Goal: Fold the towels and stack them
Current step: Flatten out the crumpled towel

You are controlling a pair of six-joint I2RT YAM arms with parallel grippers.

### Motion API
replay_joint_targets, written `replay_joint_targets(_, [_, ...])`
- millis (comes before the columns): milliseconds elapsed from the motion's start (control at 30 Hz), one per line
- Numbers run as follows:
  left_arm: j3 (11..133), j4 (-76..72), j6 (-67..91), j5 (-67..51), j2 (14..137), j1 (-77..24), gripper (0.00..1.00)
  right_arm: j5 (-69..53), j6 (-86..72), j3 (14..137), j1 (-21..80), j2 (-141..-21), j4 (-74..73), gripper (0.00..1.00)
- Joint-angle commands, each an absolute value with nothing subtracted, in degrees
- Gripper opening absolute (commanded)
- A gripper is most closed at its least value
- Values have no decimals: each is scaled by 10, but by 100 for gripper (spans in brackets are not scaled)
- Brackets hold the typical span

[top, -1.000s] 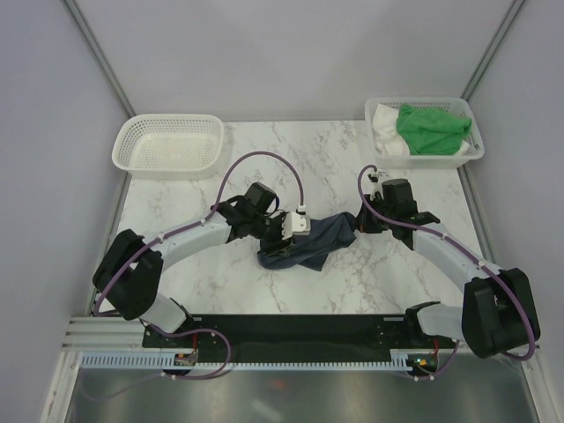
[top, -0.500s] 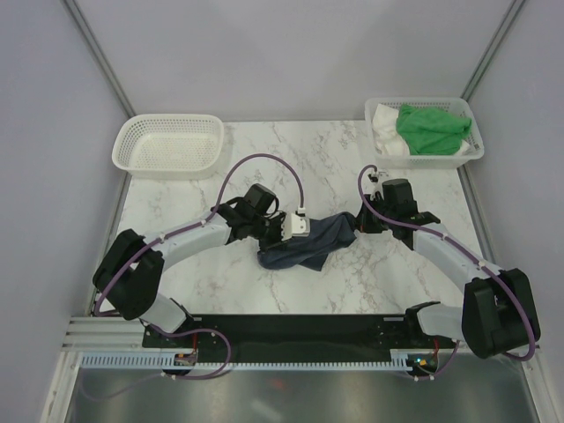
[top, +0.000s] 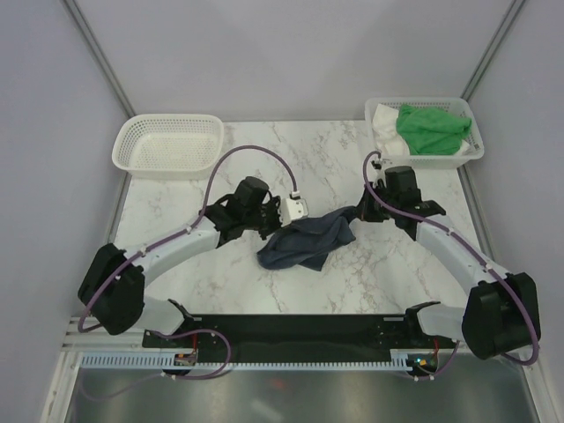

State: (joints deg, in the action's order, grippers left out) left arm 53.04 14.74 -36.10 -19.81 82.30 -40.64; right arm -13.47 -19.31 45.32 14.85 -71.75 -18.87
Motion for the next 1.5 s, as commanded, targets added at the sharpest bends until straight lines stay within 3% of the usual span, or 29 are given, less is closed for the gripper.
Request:
replay_joint_targets(0, [553, 86, -273, -128, 768, -409, 2, -127, -209, 525, 148, -691, -218, 0])
replay_joint_targets(333, [636, 122, -160, -14, 593, -409, 2, -72, -189, 734, 147, -567, -310, 0])
replay_joint_targets(567, [763, 198, -92, -70, 504, -410, 2, -104, -214, 853, 147, -531, -356, 0])
replay_joint_targets(767, [784, 247, -19, -158, 454, -410, 2, -107, -216, 886, 148, -475, -416, 0])
replay_joint_targets(833, [803, 246, -18, -154, 467, -409, 2, -108, -217, 886, 148, -483, -389, 0])
replay_joint_targets(933, [832, 246, -46, -42, 520, -409, 2, -96, -214, 907, 147, -528, -331, 0])
replay_joint_targets(1167, [929, 128, -185, 128, 697, -394, 2, -20, -152, 1030, 146, -752, -187, 0])
replay_joint_targets(1333, [1117, 126, -166, 138, 833, -346, 2, -4, -131, 1259, 146, -883, -202, 0])
replay_joint_targets(1467, [1186, 125, -174, 134, 844, -345, 2, -4, -140, 1326, 146, -895, -185, 0])
